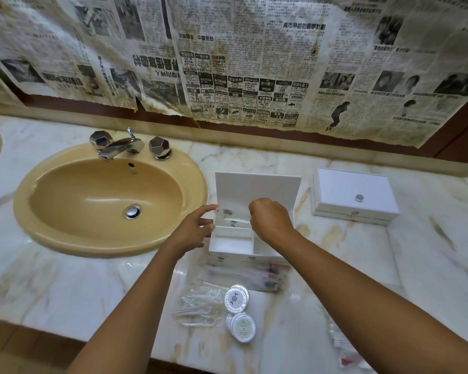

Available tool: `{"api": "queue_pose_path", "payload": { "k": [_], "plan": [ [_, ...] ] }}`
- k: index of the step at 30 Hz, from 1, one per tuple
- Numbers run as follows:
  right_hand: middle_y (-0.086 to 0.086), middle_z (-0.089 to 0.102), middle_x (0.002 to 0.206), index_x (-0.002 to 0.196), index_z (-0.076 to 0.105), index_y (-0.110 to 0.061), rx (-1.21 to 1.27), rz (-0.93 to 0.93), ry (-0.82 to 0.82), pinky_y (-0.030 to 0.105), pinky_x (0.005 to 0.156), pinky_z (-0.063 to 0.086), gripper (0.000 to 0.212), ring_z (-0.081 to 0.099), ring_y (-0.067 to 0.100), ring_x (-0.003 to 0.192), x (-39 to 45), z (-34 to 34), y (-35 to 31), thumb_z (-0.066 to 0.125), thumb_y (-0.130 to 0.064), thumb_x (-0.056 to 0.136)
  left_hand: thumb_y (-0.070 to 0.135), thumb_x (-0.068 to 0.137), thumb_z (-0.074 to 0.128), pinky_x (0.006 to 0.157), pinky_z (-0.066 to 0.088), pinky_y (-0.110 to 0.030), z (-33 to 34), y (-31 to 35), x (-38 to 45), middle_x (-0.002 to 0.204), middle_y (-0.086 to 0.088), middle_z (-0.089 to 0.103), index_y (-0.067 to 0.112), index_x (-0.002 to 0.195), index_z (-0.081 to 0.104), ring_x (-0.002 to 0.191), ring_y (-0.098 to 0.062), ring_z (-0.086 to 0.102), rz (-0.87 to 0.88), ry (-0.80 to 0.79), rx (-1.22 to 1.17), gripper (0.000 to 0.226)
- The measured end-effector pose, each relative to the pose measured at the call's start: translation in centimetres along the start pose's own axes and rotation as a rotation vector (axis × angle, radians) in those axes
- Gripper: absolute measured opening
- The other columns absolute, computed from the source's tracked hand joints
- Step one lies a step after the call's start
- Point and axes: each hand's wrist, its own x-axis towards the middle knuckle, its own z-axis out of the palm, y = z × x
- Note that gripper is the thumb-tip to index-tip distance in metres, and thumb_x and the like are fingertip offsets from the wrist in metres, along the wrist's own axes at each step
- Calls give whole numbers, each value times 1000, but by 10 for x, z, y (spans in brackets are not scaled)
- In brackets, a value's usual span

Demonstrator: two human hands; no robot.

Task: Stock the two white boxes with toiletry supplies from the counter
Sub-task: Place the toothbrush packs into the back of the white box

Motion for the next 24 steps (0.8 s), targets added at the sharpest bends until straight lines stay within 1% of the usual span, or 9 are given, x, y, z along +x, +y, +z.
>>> {"api": "queue_pose_path", "payload": {
  "k": [2,4,8,11,12,14,17,20,24],
  "plan": [
    [1,32,56,58,39,-10,6,23,-24,24,52,32,33,41,21,54,2,7,3,50,12,81,17,99,52,72,50,-30,0,-1,1,116,-2,60,46,125,54,94,-16,63,11,-8,6,39],
    [2,35,56,57,40,-10,26,61,-62,27,57,36,33,46,24,59,5,13,3,50,11,81,17,99,52,72,50,-31,1,-2,1,118,-2,60,46,125,54,94,-16,63,15,-9,11,39],
    [6,42,64,60,42,-9,133,146,-187,29,55,36,27,46,27,63,10,22,7,44,6,82,17,100,52,74,50,-31,1,-2,0,118,-3,59,46,125,53,94,-15,63,22,1,5,39],
    [7,51,69,64,50,-9,128,128,-169,26,52,35,23,51,27,65,9,20,8,45,-3,85,17,100,51,76,50,-32,2,-1,0,118,-2,59,47,125,54,95,-14,63,21,12,0,39],
    [8,57,76,71,58,-8,121,95,-127,27,56,39,22,55,28,71,8,19,5,46,-8,89,17,100,51,77,50,-32,3,-1,0,118,-2,59,47,125,54,94,-13,63,23,13,0,39],
    [8,63,99,98,68,-10,129,-3,-55,33,74,47,27,58,27,92,4,18,-3,46,-26,96,16,100,51,79,51,-34,3,-1,0,117,-2,60,46,124,54,92,-13,64,24,16,-4,39],
    [6,54,129,130,56,-20,137,-78,-177,42,97,40,53,48,26,117,0,21,-13,35,-55,97,17,100,50,82,52,-36,4,-1,-1,118,-2,60,47,125,53,96,-13,63,30,13,4,40],
    [7,45,140,138,48,-26,28,-80,-316,48,104,32,65,38,28,129,-2,32,-10,20,-66,94,17,101,49,81,53,-35,4,0,-2,121,-4,59,49,124,52,100,-15,63,33,13,6,40],
    [9,36,147,142,41,-29,68,-29,-383,53,111,23,70,26,27,138,-2,35,-6,14,-69,92,19,101,48,82,52,-36,6,0,-3,124,-4,57,51,124,51,104,-19,62,33,17,5,40]
  ]
}}
